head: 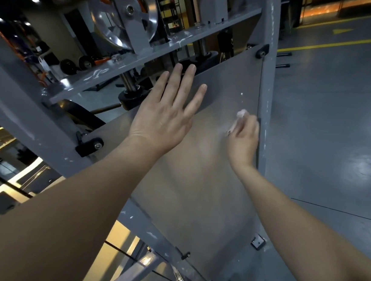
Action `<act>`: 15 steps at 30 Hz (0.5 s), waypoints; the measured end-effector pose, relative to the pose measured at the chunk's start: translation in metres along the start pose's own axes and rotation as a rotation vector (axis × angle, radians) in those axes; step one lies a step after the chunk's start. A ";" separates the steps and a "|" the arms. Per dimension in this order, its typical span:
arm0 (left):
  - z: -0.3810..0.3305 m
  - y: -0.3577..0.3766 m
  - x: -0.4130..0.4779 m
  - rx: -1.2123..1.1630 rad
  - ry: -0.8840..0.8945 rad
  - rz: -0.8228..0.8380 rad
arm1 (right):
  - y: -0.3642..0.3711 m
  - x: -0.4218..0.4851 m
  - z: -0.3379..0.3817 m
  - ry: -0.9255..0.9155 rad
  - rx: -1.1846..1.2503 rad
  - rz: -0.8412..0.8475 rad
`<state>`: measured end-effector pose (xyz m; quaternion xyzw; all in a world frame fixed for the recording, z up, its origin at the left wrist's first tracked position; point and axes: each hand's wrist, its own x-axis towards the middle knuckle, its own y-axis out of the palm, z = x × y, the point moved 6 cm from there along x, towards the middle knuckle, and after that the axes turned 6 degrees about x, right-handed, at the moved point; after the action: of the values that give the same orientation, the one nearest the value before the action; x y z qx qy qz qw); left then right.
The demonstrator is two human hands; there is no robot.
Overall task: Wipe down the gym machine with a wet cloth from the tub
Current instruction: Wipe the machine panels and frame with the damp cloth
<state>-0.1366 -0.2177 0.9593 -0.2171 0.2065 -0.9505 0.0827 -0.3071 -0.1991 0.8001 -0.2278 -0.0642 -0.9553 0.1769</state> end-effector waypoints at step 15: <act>0.000 0.001 0.000 0.002 0.001 -0.002 | -0.004 0.003 0.028 -0.062 -0.011 -0.057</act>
<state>-0.1369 -0.2183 0.9589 -0.2167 0.2055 -0.9509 0.0816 -0.2996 -0.1902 0.8261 -0.2563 -0.0707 -0.9528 0.1463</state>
